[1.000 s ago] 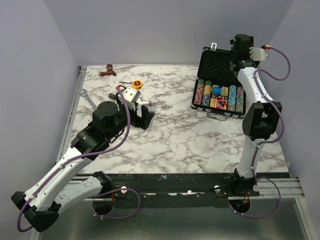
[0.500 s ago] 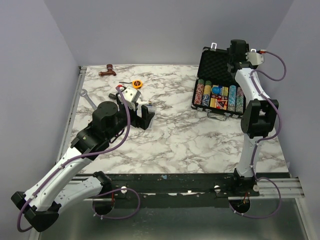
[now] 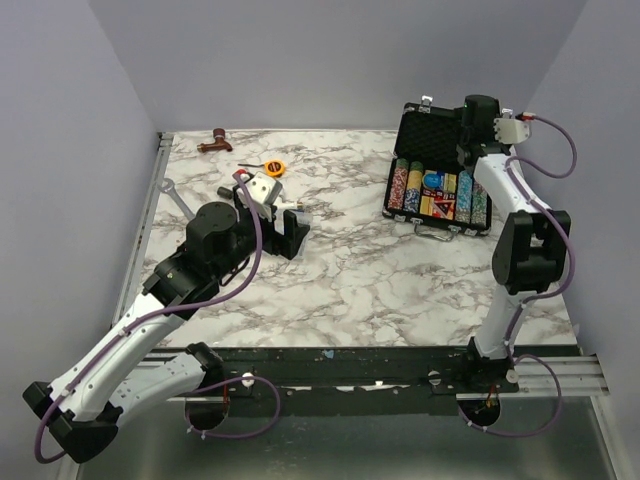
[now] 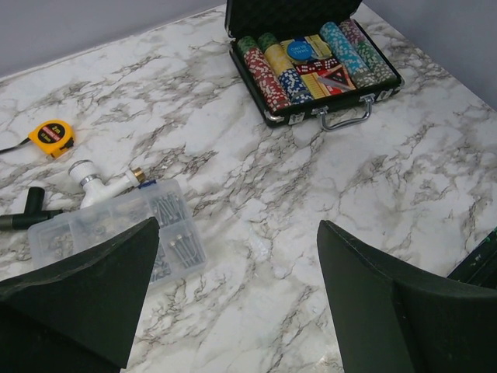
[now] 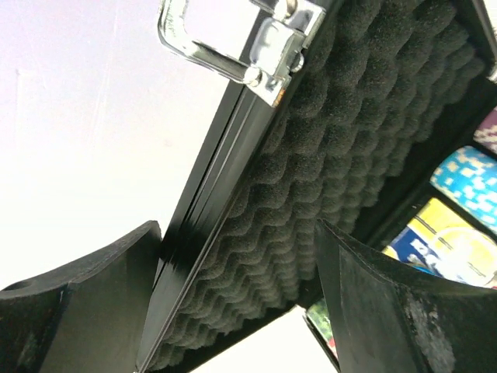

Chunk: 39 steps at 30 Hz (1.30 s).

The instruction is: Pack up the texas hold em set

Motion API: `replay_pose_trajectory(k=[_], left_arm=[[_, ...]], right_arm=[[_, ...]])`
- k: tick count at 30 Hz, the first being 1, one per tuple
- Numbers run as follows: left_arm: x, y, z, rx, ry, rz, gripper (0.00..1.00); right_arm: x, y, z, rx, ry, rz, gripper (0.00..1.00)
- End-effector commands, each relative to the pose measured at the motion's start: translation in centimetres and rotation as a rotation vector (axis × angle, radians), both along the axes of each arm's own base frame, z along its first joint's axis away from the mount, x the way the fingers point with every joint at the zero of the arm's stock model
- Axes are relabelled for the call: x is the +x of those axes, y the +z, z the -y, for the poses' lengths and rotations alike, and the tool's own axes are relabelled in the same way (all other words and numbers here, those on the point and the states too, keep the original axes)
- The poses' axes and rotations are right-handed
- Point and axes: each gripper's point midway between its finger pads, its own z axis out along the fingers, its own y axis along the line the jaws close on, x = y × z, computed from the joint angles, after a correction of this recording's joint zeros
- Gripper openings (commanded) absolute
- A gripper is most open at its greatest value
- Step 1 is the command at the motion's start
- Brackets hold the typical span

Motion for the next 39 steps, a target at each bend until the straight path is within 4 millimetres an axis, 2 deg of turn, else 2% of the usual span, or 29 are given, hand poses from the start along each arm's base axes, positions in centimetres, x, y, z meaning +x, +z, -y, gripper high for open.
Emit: replay_pose_trajectory(k=[1,5,8,11,14,18,21,27,29,35,39], left_arm=[[-0.3,0.4,0.7,-0.019,-0.041,-0.002,0.81],[-0.3,0.1,1.0,-0.019,-0.052,-0.014,0.82],[-0.2,0.0,1.1,-0.016,-0.052,-0.017,0.82],[-0.2,-0.3,1.2,-0.016,-0.053,-0.022,0.82],[-0.1,-0.7,1.7,-0.015,-0.068,-0.042,0.82],[-0.1,-1.0,2.0,-0.021,-0.080,-0.058,0.81],[0.0,-1.3,2.3,-0.020,-0.084,-0.069,0.81],[0.3,-2.4,2.7,-0.004,-0.088,-0.098,0.81],[0.4,-2.6,2.9,-0.002,-0.091,-0.103,0.81],[0.2,-3.7,4.1,0.000,-0.149,-0.139,0.81],[-0.1,-4.4,5.8,-0.008,-0.227,-0.166,0.81]], right_arm=[[-5.8,-9.3,0.7,-0.112,0.067,-0.380,0.80],[-8.3,-9.2,1.0,-0.167,0.094,-0.433,0.81],[-11.2,-9.9,1.1,-0.163,0.092,-0.491,0.82],[-14.4,-11.3,0.7,-0.131,0.115,-0.548,0.82],[-17.3,-13.1,-0.6,-0.093,0.198,-0.599,0.82],[-20.0,-14.2,-1.1,-0.142,0.303,-0.658,0.84],[-21.0,-14.2,-1.0,-0.202,0.360,-0.678,0.86],[-23.1,-15.0,-4.0,-0.134,0.556,-0.705,0.91],[-23.4,-14.7,-4.2,-0.137,0.568,-0.677,0.92],[-23.2,-13.9,-3.6,-0.185,0.551,-0.639,0.92],[-22.4,-13.1,-4.9,-0.154,0.604,-0.567,0.90]])
